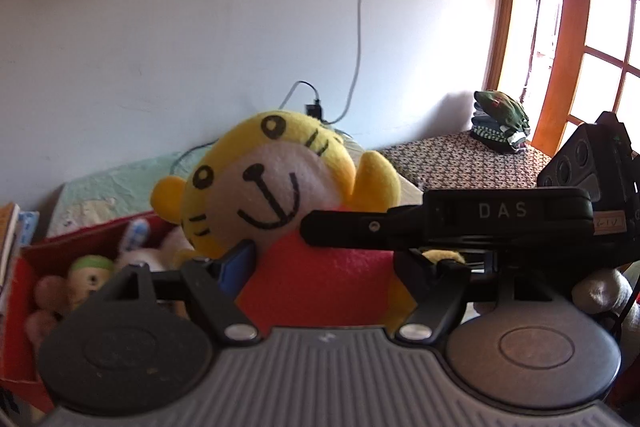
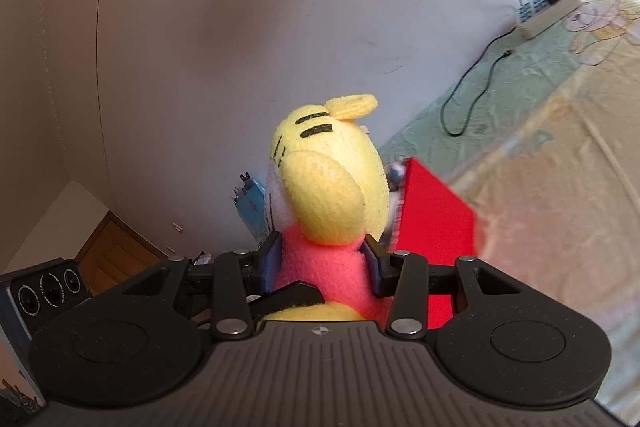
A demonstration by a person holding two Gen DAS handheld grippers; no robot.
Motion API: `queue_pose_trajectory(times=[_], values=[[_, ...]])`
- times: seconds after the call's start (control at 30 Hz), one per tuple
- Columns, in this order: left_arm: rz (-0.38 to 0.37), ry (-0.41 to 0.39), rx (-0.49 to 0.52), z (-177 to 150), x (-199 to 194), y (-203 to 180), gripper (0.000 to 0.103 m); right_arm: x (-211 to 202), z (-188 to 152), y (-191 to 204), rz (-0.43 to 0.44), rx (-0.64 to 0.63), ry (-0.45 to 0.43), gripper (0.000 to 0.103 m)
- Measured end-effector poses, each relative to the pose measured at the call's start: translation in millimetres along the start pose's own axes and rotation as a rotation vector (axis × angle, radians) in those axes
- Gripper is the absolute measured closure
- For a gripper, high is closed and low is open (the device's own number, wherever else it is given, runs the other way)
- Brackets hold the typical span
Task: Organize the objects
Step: 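Lift the yellow tiger plush and carry it over the red box with the right tool, then lower the yellow tiger plush into the box beside the bunnies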
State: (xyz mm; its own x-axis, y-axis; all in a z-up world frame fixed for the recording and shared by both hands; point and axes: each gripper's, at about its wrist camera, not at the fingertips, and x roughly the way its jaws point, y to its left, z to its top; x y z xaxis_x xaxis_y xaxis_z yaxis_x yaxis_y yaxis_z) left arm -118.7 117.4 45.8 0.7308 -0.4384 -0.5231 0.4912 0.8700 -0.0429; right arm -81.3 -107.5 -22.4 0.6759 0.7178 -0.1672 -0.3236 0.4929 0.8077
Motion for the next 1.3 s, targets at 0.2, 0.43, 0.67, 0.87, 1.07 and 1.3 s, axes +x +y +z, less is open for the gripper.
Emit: queue_pose_trajectory(times=[0.2, 0.43, 0.67, 0.87, 1.07, 1.3], values=[[0.014, -0.017, 0.012, -2, -12, 42, 0.027, 38, -13, 22, 0.009, -0.019, -0.026, 0.058], [0.02, 0.038, 0.005, -11, 3, 95, 0.027, 83, -31, 26, -0.035, -0.042, -0.06, 0.058], [0.02, 0.091, -0.028, -27, 23, 127, 0.019, 115, -45, 20, -0.147, -0.08, -0.083, 0.054], [-0.004, 0.096, -0.034, -33, 20, 139, 0.016, 103, -49, 26, -0.215, -0.11, -0.123, 0.049], [-0.023, 0.097, -0.023, -41, -1, 147, 0.023, 82, -56, 41, -0.251, -0.126, -0.124, 0.061], [0.003, 0.139, -0.021, -39, 16, 151, 0.034, 107, -60, 52, -0.356, -0.195, -0.06, 0.07]])
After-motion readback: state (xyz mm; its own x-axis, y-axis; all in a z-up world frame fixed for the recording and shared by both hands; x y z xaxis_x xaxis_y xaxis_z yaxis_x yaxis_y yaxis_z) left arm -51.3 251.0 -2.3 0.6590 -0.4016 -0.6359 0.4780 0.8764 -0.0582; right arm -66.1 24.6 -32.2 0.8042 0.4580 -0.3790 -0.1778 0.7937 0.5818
